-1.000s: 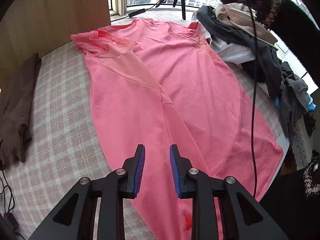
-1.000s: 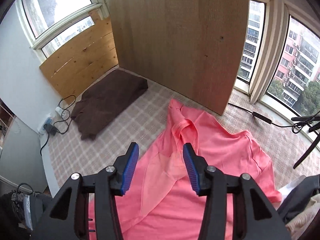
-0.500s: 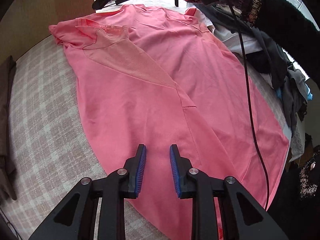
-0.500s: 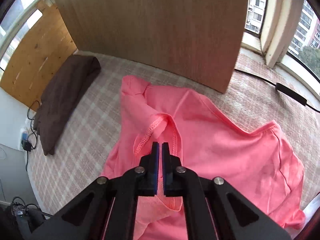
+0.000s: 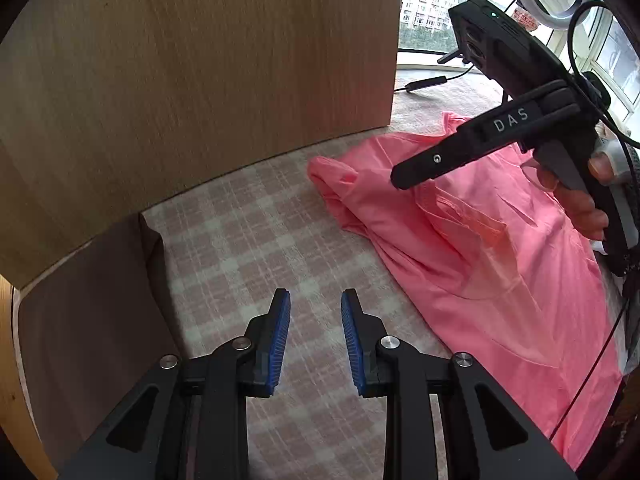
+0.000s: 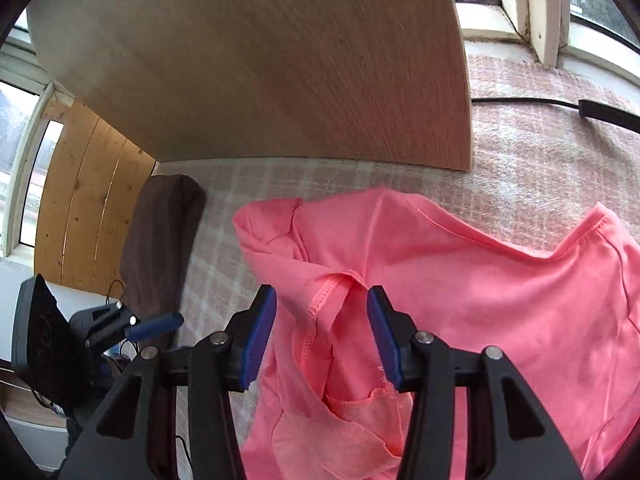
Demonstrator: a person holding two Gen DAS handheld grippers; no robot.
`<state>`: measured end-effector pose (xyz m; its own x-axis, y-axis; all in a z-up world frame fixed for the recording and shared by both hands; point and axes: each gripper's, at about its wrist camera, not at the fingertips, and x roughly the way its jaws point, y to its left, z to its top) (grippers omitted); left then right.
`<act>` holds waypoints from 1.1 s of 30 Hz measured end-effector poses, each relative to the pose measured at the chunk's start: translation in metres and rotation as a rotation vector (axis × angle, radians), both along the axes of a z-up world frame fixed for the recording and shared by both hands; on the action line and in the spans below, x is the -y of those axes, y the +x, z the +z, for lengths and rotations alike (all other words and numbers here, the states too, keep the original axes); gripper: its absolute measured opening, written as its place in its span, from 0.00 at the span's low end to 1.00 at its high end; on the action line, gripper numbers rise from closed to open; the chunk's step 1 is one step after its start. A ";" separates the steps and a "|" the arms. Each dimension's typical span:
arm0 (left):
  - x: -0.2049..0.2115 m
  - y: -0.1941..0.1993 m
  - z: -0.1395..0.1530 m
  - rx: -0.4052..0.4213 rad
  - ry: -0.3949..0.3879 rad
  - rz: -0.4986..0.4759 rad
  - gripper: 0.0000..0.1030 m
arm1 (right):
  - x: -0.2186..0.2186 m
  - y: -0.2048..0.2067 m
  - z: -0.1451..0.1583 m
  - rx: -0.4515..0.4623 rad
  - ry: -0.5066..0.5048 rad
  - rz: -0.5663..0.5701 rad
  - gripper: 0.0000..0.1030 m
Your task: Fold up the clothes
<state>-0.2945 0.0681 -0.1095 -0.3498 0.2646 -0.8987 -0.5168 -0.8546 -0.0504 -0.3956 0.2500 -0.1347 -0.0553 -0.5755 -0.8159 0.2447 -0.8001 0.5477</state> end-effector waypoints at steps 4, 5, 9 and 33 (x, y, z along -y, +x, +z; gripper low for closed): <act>-0.011 -0.022 -0.003 -0.016 -0.036 -0.034 0.24 | -0.016 0.003 0.007 -0.039 0.003 -0.067 0.01; -0.014 -0.025 -0.002 -0.021 -0.038 -0.049 0.24 | -0.021 0.003 0.009 -0.050 0.003 -0.084 0.02; -0.024 -0.042 0.002 -0.027 0.010 -0.115 0.25 | -0.044 0.022 0.030 -0.155 0.027 -0.109 0.02; -0.066 -0.056 -0.032 0.004 -0.051 -0.444 0.02 | -0.008 0.036 0.012 -0.210 0.091 0.141 0.02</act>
<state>-0.3505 0.1339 -0.1416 -0.2089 0.3436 -0.9156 -0.8340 -0.5515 -0.0166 -0.3593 0.2577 -0.1227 -0.1532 -0.5148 -0.8435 0.4583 -0.7933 0.4009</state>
